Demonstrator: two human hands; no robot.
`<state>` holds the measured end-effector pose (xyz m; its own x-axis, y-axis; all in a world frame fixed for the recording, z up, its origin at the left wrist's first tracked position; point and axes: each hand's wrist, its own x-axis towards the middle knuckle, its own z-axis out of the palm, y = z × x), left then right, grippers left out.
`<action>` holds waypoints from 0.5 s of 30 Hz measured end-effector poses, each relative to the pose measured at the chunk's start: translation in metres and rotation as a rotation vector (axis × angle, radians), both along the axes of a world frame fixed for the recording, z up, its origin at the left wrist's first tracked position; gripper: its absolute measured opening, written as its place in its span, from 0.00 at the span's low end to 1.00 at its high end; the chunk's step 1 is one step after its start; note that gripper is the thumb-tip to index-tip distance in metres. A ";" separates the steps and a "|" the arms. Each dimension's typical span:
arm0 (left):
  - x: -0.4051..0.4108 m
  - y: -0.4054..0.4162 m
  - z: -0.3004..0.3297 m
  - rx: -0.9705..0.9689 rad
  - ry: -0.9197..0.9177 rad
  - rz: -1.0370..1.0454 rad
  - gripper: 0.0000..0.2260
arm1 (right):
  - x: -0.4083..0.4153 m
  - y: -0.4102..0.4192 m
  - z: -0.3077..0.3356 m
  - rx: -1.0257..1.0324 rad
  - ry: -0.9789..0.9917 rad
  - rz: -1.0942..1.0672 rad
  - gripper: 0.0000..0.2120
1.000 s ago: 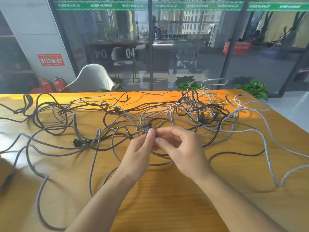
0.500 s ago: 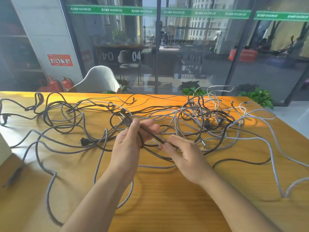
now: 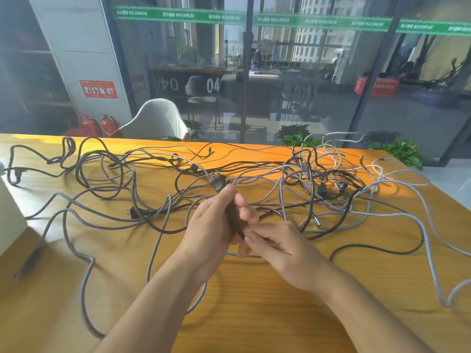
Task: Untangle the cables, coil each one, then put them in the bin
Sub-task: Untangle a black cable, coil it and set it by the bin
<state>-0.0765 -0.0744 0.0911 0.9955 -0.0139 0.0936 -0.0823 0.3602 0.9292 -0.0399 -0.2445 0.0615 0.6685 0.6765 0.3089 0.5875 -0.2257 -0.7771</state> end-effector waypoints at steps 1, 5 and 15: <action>-0.001 -0.001 0.001 -0.028 -0.002 -0.023 0.18 | 0.002 -0.002 -0.001 -0.019 0.022 0.009 0.17; -0.002 0.004 0.003 -0.229 -0.029 -0.135 0.19 | 0.008 -0.004 -0.006 -0.182 -0.005 0.046 0.22; -0.002 0.062 0.012 -0.628 -0.080 -0.621 0.18 | 0.066 -0.049 -0.022 -0.306 -0.145 -0.246 0.22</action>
